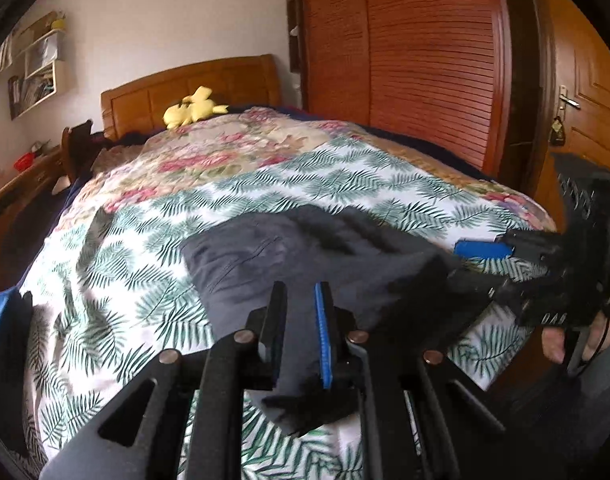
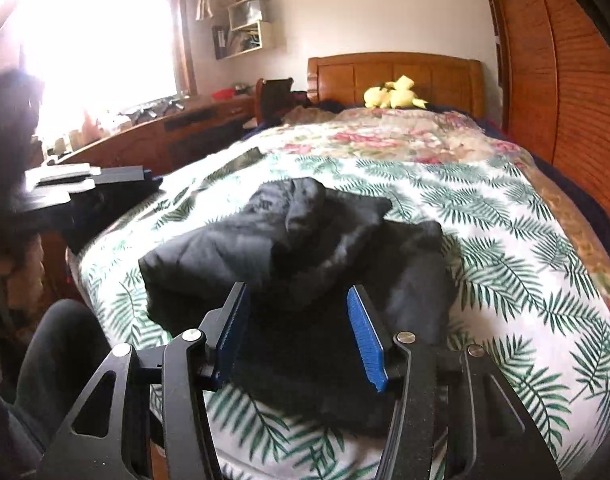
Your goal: Fold large clothes
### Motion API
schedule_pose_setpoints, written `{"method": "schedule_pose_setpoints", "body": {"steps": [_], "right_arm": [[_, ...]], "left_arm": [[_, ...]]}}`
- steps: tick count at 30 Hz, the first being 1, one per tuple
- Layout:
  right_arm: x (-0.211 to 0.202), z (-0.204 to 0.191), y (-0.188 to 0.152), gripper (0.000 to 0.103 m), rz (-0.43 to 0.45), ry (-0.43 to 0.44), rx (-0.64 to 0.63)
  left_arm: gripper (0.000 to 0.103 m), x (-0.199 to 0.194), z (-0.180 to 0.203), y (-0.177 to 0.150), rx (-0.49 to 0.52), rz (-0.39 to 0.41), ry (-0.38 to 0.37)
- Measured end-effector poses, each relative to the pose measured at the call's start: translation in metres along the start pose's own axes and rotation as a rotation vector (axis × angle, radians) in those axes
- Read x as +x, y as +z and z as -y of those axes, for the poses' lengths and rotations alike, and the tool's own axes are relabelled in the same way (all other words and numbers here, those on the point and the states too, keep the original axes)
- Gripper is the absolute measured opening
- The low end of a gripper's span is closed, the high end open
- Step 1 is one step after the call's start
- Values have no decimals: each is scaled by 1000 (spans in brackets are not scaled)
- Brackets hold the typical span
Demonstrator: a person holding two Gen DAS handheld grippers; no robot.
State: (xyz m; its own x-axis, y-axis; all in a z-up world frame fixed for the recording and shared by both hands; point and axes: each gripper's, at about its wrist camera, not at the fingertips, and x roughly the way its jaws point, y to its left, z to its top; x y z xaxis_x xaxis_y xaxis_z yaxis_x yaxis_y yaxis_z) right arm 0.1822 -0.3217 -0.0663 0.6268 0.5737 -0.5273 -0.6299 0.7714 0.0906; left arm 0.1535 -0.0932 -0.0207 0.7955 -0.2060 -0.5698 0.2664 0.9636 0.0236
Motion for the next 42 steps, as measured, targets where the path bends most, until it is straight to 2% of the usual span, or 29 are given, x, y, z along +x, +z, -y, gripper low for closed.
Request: {"method": "schedule_pose_setpoints", "body": {"steps": [8, 17, 18, 19, 20, 26, 33, 37, 42], "right_arm": [[28, -6, 14, 52, -1, 50, 35], [69, -13, 12, 52, -79, 93, 57], [72, -16, 11, 46, -92, 106, 50], [74, -18, 9, 20, -107, 121, 40], [76, -21, 7, 16, -118, 130, 25], [45, -24, 14, 8, -20, 41, -16], [0, 16, 8, 7, 60, -100, 33], [-4, 38, -3, 8, 18, -170, 67], [11, 47, -13, 11, -46, -192, 90]], "left_arm": [[12, 9, -30, -26, -57, -34, 23], [12, 13, -56, -47, -115, -54, 35], [12, 13, -58, -50, -119, -54, 37], [12, 14, -60, -52, -125, -54, 39], [12, 14, -61, -54, -131, -54, 39], [12, 17, -62, -56, -147, -57, 29], [12, 16, -56, -49, -127, -44, 1], [12, 20, -52, -47, -120, -49, -10], [12, 22, -49, -48, -117, -53, -13]]}}
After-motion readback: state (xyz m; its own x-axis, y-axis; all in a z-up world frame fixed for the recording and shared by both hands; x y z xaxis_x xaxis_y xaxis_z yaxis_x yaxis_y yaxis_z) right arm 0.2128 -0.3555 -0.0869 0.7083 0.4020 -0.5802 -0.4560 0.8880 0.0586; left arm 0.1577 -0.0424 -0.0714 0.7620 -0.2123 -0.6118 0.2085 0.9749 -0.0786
